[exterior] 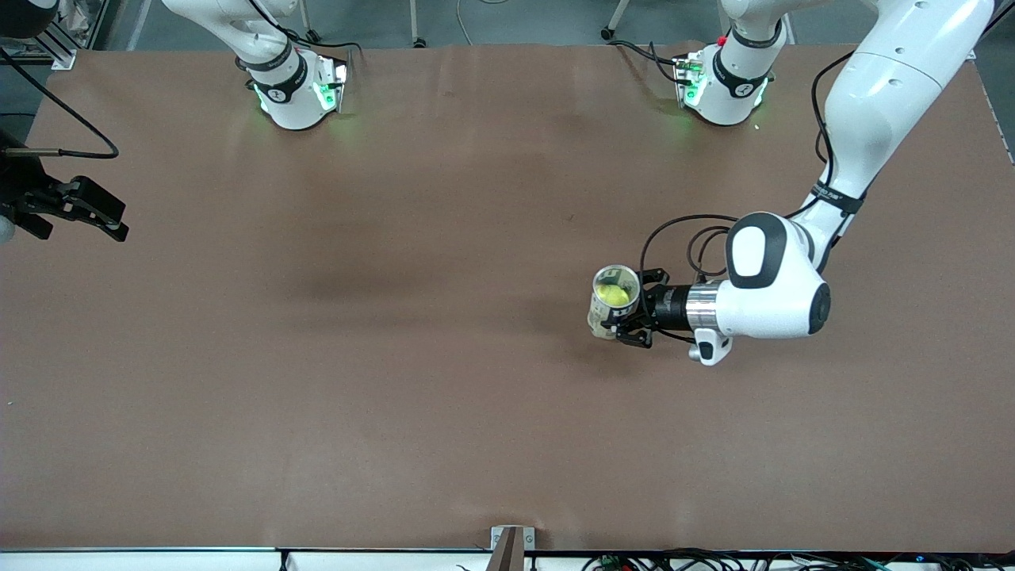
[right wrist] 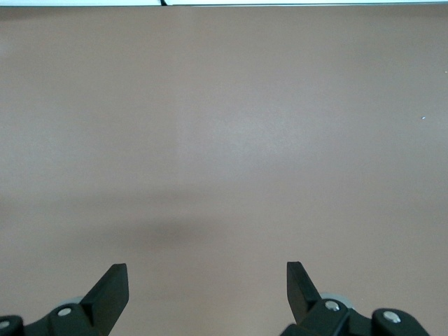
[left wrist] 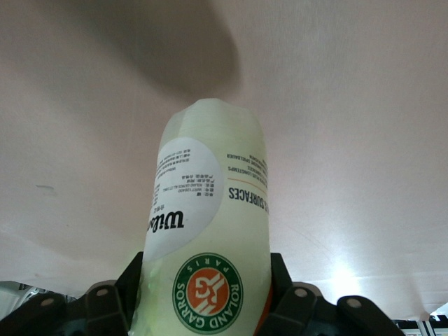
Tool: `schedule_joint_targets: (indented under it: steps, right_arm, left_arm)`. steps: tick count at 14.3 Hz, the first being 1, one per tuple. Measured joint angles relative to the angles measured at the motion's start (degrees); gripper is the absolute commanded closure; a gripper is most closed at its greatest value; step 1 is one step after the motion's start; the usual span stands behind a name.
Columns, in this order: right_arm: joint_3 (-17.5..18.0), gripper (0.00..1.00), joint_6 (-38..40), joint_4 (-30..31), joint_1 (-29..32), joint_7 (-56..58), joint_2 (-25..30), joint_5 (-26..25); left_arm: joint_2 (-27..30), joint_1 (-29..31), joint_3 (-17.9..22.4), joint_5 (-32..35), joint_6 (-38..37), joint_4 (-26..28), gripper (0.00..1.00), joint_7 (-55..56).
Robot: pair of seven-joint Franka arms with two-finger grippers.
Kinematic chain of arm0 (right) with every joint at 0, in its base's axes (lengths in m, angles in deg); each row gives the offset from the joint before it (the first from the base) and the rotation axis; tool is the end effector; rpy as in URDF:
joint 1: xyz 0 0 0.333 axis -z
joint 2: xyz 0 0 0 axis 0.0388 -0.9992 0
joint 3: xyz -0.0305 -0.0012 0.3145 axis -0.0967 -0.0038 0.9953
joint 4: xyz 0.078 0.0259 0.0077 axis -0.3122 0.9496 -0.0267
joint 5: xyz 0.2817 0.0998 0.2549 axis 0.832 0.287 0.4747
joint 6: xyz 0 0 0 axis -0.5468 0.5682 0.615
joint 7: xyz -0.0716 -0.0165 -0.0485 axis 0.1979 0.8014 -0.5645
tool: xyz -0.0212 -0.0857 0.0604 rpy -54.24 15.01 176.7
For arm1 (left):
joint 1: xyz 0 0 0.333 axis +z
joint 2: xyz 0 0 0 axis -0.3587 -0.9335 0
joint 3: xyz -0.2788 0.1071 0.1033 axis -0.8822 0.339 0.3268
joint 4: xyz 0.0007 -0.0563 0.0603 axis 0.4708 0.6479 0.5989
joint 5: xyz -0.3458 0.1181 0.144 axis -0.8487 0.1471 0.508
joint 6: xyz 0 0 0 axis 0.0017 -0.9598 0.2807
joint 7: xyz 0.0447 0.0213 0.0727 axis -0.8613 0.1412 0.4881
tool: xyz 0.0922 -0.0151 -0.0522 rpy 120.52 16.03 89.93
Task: Insert tennis ball vertically with right arm
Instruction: 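Lower the upright can onto the table with the left gripper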
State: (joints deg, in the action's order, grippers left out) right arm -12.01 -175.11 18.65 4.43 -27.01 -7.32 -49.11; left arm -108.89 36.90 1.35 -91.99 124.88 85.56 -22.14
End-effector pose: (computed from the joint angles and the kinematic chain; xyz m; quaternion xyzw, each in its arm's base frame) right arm 0.5691 0.0120 0.6474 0.9986 -0.0143 0.0446 0.0235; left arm 0.6164 -0.2230 0.2606 0.7564 0.5290 -0.3109 0.2267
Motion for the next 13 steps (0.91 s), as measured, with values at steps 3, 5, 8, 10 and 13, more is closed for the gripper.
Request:
schedule_joint_targets:
  steps: [3,5,8,10,13]
  right_arm:
    - [0.0,0.0,0.0,0.0,0.15,0.0,-0.05,0.0]
    - [0.0,0.0,0.0,0.0,0.15,0.0,-0.05,0.0]
    - [0.0,0.0,0.0,0.0,0.15,0.0,-0.1,0.0]
    - [0.0,0.0,0.0,0.0,0.15,0.0,-0.12,0.0]
    - [0.04,0.0,0.0,0.04,0.15,0.0,-0.18,0.0]
  left_arm:
    - [-0.75,1.49,-0.01,0.0,-0.57,0.11,0.28,-1.26]
    - [-1.57,1.6,-0.01,0.0,-0.57,0.19,0.28,-1.38]
    - [-2.65,1.59,-0.07,-0.48,-0.57,0.19,0.28,-1.62]
    - [-3.31,1.59,-0.07,-0.8,-0.57,0.19,0.28,-2.56]
    - [-4.29,1.59,-0.07,-0.83,-0.57,0.2,0.28,-3.77]
